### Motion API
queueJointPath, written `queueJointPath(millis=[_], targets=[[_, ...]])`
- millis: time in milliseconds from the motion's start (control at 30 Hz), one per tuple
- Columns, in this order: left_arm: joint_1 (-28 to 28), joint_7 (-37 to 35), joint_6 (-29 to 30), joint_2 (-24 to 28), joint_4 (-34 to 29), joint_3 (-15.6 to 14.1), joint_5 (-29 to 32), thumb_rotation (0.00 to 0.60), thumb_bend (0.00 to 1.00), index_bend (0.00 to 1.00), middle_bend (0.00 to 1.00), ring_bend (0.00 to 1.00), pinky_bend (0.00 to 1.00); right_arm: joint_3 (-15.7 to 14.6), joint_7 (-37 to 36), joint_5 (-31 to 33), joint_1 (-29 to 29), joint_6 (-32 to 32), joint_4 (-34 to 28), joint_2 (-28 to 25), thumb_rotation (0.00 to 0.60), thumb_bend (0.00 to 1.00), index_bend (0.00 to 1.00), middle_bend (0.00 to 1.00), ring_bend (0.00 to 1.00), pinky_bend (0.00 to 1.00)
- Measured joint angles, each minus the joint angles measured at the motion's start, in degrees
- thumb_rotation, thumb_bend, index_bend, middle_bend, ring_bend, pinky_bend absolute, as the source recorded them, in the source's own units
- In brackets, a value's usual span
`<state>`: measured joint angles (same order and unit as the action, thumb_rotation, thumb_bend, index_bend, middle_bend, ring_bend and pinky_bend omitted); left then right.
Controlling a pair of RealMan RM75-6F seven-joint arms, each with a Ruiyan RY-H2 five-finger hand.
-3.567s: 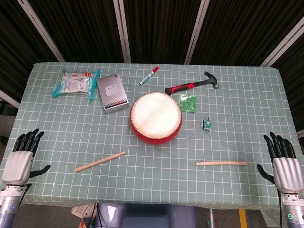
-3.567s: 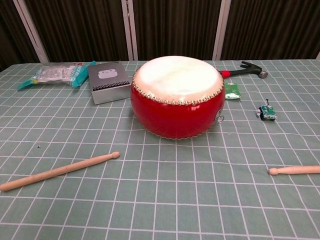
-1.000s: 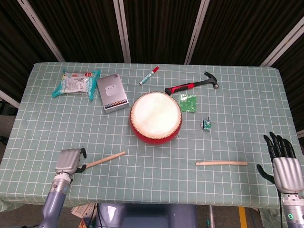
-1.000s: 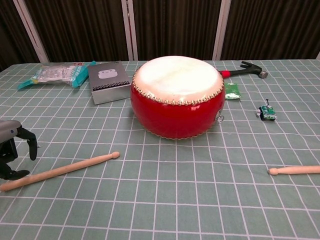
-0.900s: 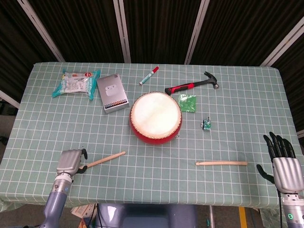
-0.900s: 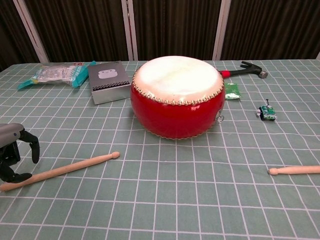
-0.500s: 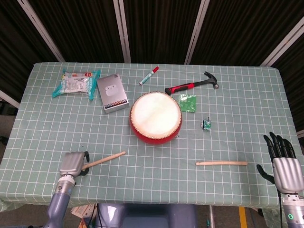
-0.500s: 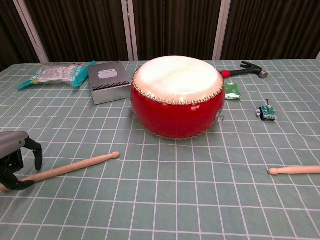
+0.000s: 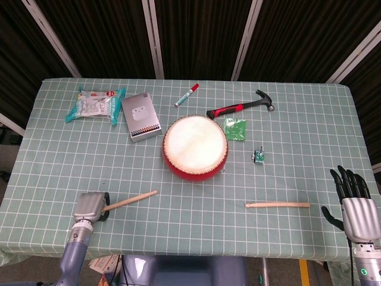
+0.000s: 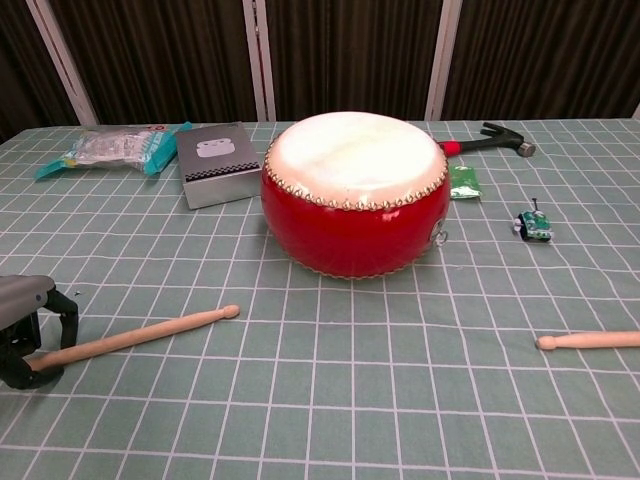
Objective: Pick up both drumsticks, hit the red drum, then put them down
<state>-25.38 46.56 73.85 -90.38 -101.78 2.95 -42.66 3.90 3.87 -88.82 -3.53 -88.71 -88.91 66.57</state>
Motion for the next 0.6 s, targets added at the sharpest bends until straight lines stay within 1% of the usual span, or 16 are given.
queueJointPath(millis=[67,133,233,300,467,600], targets=[[-0.09,0.10,0.01,-0.06,0.21,-0.21,0.22,0.600,0.42,0.58,1.00,1.00,1.00,-0.02,-0.04,-0.06,0.01,-0.02,-0.01,-0.03,0.600,0.28,0.00,0.00,0.01,0.09],[-0.10,-0.11,0.16,-0.09,0.21,-0.23,-0.02,0.600,0.54,0.66,1.00,1.00,1.00,-0.03,-0.06,-0.11,0.06,-0.14,-0.01,-0.04,0.600,0.28,0.00,0.00,0.01,0.09],[-0.08,-0.70,0.61,-0.04,0.10,-0.28,-1.57,0.600,0.61,0.72,1.00,1.00,1.00,0.01,-0.14,-0.06,0.02,-0.06,0.05,-0.01,0.600,0.28,0.00,0.00,0.01,0.09],[-0.09,-1.04,0.91,0.25,-0.15,-0.54,-3.35,0.600,0.61,0.73,1.00,1.00,1.00,0.01,-0.23,-0.04,0.02,-0.06,0.07,-0.04,0.600,0.28,0.00,0.00,0.01,0.09],[-0.03,-1.84,2.79,2.37,-1.62,-1.79,-11.66,0.600,0.60,0.73,1.00,1.00,1.00,-0.02,-0.31,0.03,0.03,0.05,0.08,-0.09,0.600,0.28,0.00,0.00,0.01,0.09],[0.35,-3.34,5.38,5.62,-3.14,-2.57,-19.53,0.600,0.53,0.74,1.00,1.00,1.00,-0.04,-0.12,0.11,-0.05,0.30,-0.13,-0.19,0.600,0.28,0.00,0.00,0.01,0.09]])
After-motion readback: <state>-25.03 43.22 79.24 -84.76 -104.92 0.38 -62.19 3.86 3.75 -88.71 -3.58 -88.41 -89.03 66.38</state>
